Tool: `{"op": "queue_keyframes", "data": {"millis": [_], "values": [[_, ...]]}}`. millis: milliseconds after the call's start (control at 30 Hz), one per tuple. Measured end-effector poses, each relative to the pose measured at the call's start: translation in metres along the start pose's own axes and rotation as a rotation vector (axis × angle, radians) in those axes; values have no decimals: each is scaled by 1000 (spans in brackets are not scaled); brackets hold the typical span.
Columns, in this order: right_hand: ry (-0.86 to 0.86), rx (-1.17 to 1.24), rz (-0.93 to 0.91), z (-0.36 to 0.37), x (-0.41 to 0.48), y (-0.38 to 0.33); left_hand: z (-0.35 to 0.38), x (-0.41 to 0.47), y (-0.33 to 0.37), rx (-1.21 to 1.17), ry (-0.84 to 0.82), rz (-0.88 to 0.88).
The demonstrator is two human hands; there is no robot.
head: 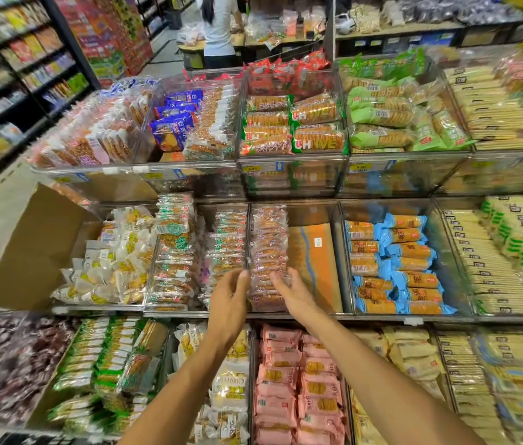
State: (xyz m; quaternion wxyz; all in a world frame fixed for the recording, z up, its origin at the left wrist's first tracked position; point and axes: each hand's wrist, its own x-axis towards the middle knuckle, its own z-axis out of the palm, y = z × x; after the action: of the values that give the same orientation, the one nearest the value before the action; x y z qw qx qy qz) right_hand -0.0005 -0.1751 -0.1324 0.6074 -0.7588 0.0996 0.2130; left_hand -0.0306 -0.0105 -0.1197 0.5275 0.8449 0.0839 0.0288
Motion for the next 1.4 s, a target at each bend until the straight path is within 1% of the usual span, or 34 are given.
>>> {"op": "queue_keyframes", "data": {"millis": [67,133,200,267,333,433,533,600,667,767,800,833,900,967,1033,1100,1167,1233,1267,1333,1400], "values": [[12,-34,7,1,2,1,8,1,3,-122,89,-60],[29,-49,-1,2,2,0,19,5,9,-144,113,-93],[49,-101,-13,3,1,2,30,9,12,-89,124,-63],[46,-197,-43,3,1,5,38,11,8,27,131,57],[43,-227,-60,5,-1,4,41,13,-1,129,112,158],[44,-202,-57,14,-8,-2,41,18,-18,177,85,149],[48,-282,-61,12,-7,1,48,18,-22,255,79,143],[30,-321,-15,2,-4,2,53,16,-18,302,61,159],[18,-378,-22,1,-2,0,51,14,-16,297,56,175],[50,-438,-11,10,0,-4,42,17,-21,254,60,153],[44,-415,-3,12,0,-2,39,18,-24,242,67,159],[32,-339,10,12,1,-2,38,18,-25,228,75,178],[49,-53,27,8,1,-7,39,19,-24,176,107,221],[135,161,4,4,5,-16,42,22,-23,98,156,197],[195,223,-22,4,8,-28,43,27,-21,37,186,185],[173,221,-36,10,7,-36,44,30,-19,55,163,221],[172,242,-38,17,8,-33,44,32,-20,233,86,301],[178,324,-21,21,10,-28,44,36,-27,510,33,405],[154,358,-4,21,11,-28,44,38,-30,638,21,426],[103,415,19,20,17,-25,45,40,-32,827,-12,408],[98,477,42,14,22,-23,48,42,-30,927,-57,377]]}}
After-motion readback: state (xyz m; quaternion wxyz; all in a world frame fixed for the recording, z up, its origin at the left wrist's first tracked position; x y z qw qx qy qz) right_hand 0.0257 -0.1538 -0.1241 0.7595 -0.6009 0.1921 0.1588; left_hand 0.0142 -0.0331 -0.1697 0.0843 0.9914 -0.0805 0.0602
